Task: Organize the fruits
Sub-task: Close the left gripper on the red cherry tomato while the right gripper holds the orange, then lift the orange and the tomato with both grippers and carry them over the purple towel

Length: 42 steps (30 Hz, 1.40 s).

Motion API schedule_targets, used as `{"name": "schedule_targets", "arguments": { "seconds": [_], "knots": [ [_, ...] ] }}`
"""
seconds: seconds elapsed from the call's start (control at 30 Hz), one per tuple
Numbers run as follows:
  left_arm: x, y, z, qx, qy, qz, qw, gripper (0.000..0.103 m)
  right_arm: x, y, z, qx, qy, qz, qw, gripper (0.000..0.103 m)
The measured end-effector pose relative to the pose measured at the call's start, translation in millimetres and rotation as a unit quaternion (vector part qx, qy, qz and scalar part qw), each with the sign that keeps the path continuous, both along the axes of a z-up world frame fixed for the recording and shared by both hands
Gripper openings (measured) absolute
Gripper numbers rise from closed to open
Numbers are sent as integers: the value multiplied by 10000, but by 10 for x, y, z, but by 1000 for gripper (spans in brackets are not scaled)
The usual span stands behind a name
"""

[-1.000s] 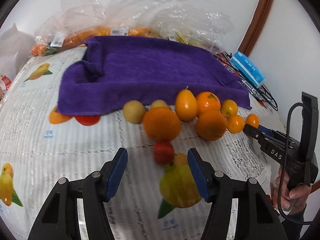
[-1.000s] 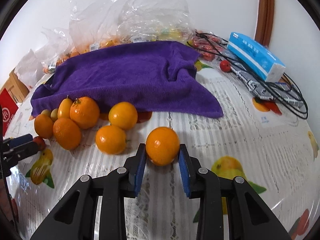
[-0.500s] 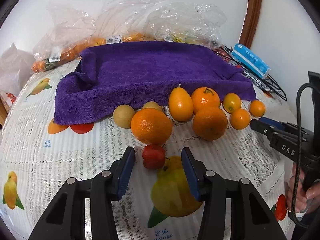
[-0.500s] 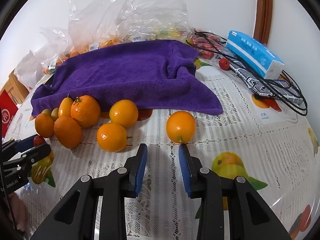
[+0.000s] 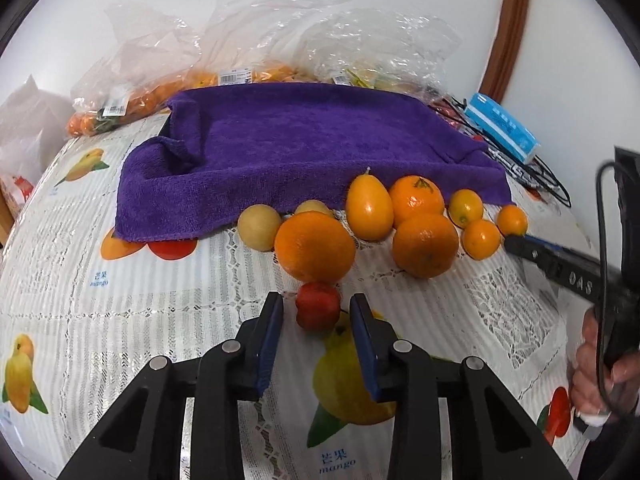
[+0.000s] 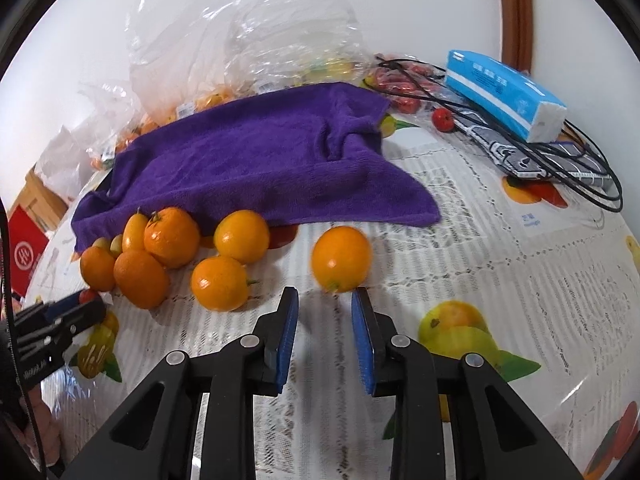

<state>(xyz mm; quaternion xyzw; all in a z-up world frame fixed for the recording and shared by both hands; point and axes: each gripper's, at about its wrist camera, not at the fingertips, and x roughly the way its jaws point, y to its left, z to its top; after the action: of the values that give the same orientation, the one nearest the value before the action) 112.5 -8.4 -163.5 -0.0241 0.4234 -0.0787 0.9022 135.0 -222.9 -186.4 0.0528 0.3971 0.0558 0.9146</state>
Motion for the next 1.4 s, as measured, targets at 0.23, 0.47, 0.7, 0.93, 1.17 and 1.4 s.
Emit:
{"name": "schedule_targets", "arguments": {
  "seconds": [0.23, 0.47, 0.7, 0.93, 1.17, 1.4],
  "knots": [
    [7, -22, 0, -51, 10, -97, 9999, 25, 123, 62, 7, -338, 16, -151, 9993, 34],
    [26, 63, -4, -416, 32, -168, 9990, 24, 193, 94, 2, -452, 32, -155, 9989, 33],
    [-3, 73, 12, -539, 60, -258, 9982, 24, 142, 89, 26, -409, -37, -155, 9990, 32],
    [-100, 154, 92, -593, -41, -199, 9980, 24, -25, 112, 128, -304, -80, -32, 9995, 32],
    [-122, 384, 277, -673, -122, 82, 9976, 24, -100, 179, 409, -282, -411, 20, 9988, 32],
    [71, 425, 700, -228, -634, 376, 9970, 24, -26, 318, 821, -417, -881, 233, 9950, 32]
  ]
}}
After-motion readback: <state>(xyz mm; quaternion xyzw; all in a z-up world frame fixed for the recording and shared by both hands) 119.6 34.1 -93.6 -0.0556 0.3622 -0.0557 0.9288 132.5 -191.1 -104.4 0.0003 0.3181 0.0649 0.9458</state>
